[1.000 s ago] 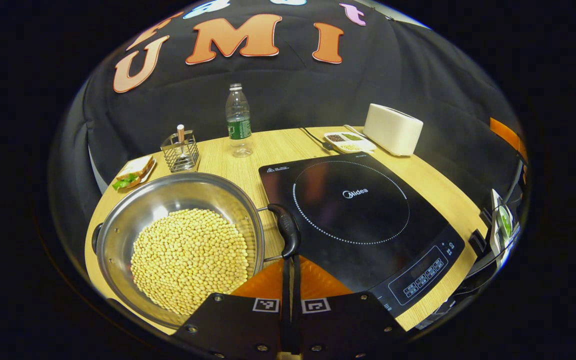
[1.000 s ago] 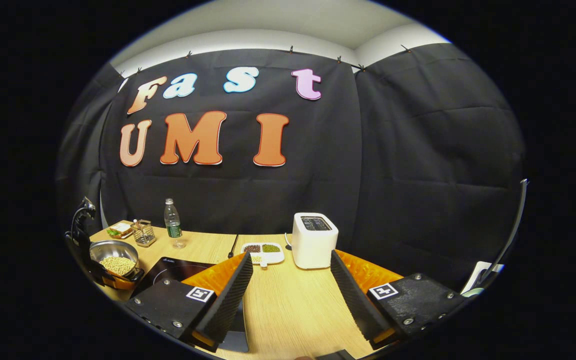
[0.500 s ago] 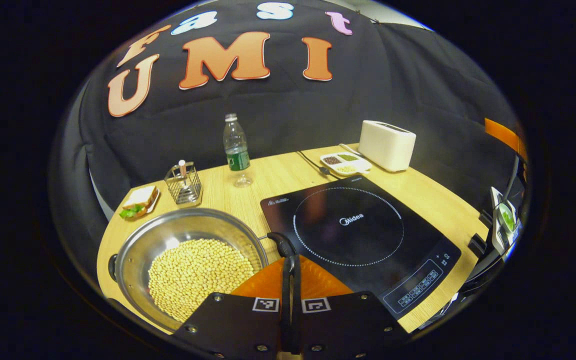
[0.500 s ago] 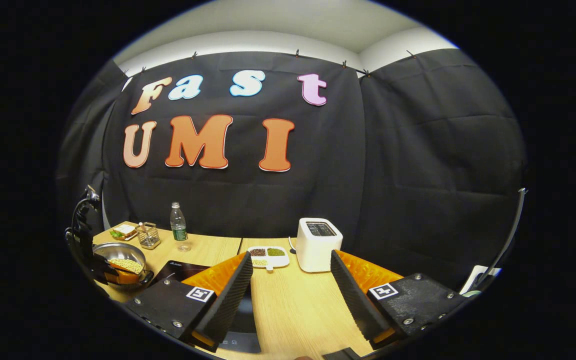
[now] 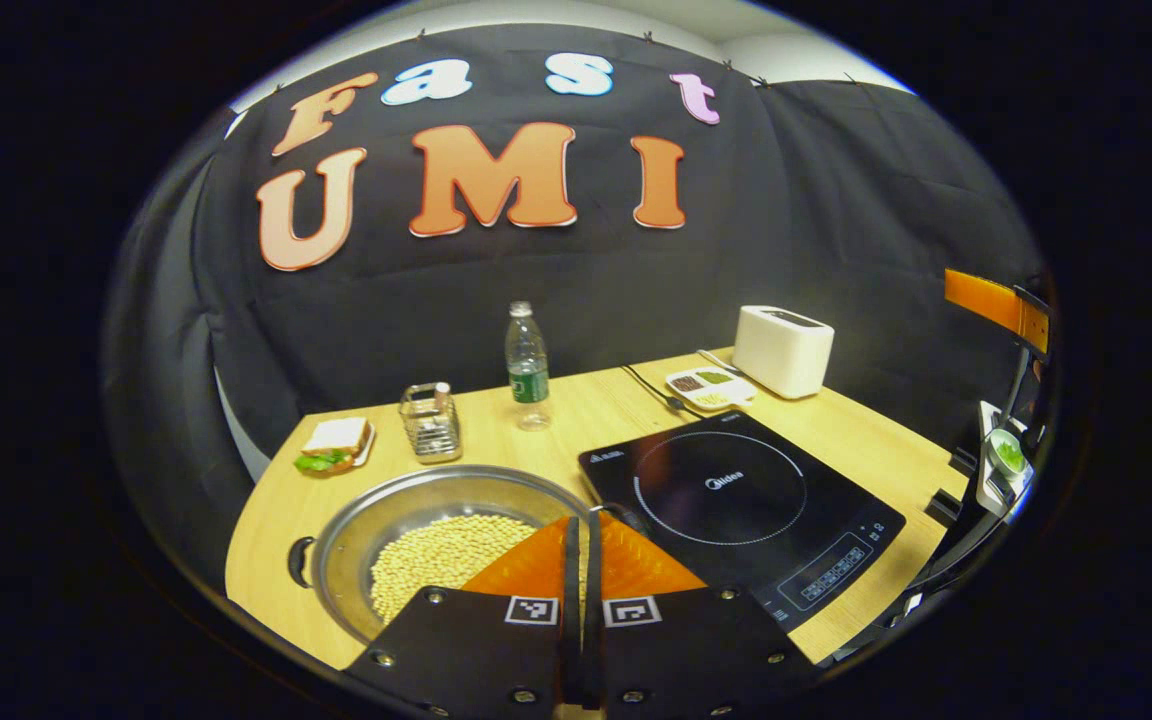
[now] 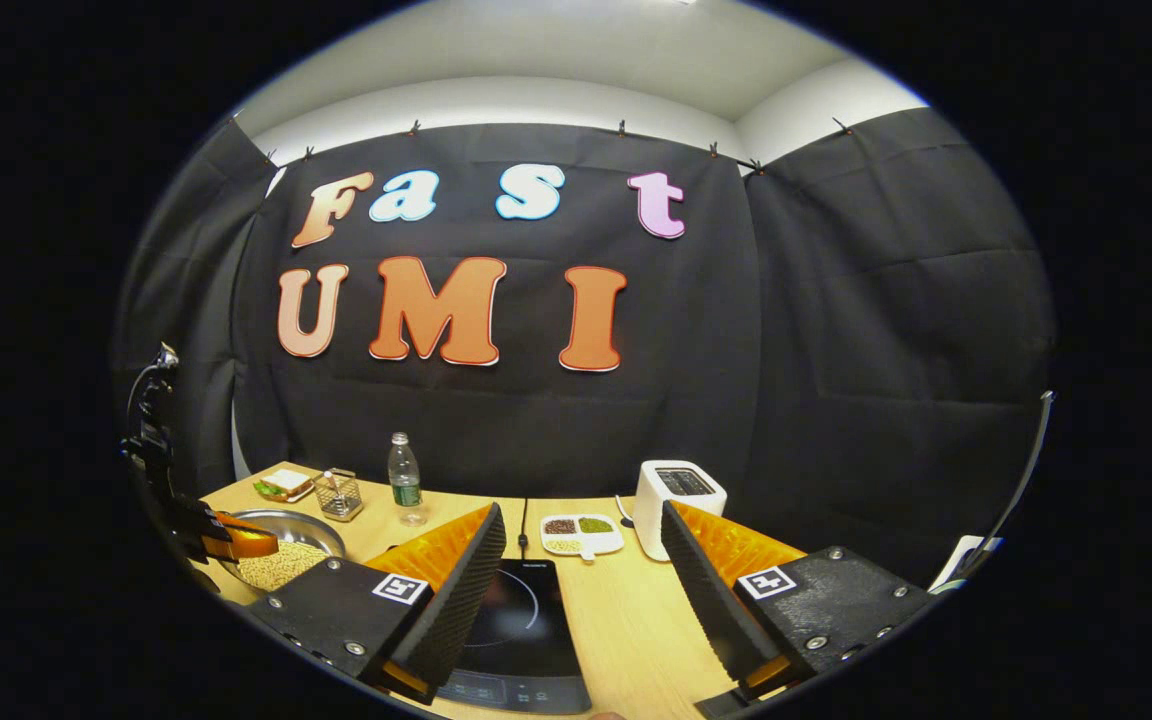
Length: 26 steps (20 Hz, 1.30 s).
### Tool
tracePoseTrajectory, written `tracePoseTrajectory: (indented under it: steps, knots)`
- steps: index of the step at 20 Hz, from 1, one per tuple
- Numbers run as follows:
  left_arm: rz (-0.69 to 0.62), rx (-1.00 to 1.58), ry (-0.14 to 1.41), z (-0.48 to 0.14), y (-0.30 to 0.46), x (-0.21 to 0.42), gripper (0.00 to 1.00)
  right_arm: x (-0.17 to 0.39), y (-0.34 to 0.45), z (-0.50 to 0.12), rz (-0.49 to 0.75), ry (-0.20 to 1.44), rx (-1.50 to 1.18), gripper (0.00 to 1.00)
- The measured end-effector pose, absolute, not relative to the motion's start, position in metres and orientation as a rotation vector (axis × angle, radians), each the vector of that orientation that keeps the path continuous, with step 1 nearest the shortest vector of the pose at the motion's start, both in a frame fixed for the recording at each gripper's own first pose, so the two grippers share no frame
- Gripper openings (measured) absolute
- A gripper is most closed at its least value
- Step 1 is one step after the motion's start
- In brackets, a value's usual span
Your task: First push the handle of the pot to place it horizontally, then grasp the pot with both hands and set it on the induction cooktop.
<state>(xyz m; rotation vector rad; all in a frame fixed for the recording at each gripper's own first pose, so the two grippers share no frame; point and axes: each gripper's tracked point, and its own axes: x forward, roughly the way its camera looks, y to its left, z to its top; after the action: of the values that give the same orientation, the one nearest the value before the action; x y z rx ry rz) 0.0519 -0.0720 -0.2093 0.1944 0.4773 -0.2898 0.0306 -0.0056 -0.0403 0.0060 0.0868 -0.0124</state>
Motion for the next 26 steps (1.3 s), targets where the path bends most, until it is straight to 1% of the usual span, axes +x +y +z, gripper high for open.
tracePoseTrajectory:
  steps: [5,7,9,13,14,15,16,17,18,19,20,21,23,25,26]
  knots:
    - [-0.209,0.179,0.393,-0.179,-0.005,0.048,0.02,0.03,0.043,-0.039,0.029,0.09,0.026,0.97]
    - [-0.157,0.158,0.375,-0.173,0.029,0.049,0.02,0.033,0.067,-0.04,0.053,0.1,0.037,0.97]
    - [-0.108,0.148,0.377,-0.176,0.063,0.049,0.02,0.036,0.093,-0.044,0.078,0.11,0.038,0.97]
    - [-0.064,0.11,0.387,-0.187,0.113,0.047,0.02,0.047,0.139,-0.062,0.114,0.146,0.024,0.97]
    - [-0.061,0.093,0.382,-0.189,0.123,0.049,0.05,0.05,0.156,-0.07,0.133,0.165,0.026,0.97]
    - [-0.057,0.078,0.394,-0.195,0.131,0.051,0.03,0.053,0.169,-0.079,0.148,0.186,0.026,0.92]
    - [-0.052,0.064,0.404,-0.203,0.142,0.053,0.06,0.057,0.182,-0.09,0.164,0.213,0.026,0.97]
    - [-0.045,0.05,0.414,-0.209,0.15,0.056,0.12,0.06,0.196,-0.101,0.18,0.241,0.026,1.0]
    - [-0.035,0.044,0.435,-0.217,0.159,0.058,0.23,0.064,0.207,-0.111,0.193,0.264,0.025,0.97]
    - [-0.021,0.041,0.463,-0.227,0.167,0.057,0.28,0.067,0.216,-0.122,0.201,0.286,0.021,0.97]
    - [-0.023,0.039,0.478,-0.232,0.17,0.058,0.46,0.071,0.224,-0.132,0.206,0.309,0.012,0.97]
    - [-0.033,0.035,0.484,-0.237,0.171,0.06,0.51,0.074,0.231,-0.143,0.209,0.332,0.002,0.97]
    - [-0.069,0.025,0.486,-0.243,0.169,0.065,0.52,0.081,0.242,-0.165,0.212,0.38,-0.02,0.97]
    - [-0.091,0.025,0.493,-0.252,0.167,0.074,0.75,0.087,0.252,-0.187,0.215,0.435,-0.039,0.98]
    - [-0.083,0.038,0.508,-0.262,0.17,0.079,0.83,0.089,0.255,-0.196,0.218,0.462,-0.04,0.98]
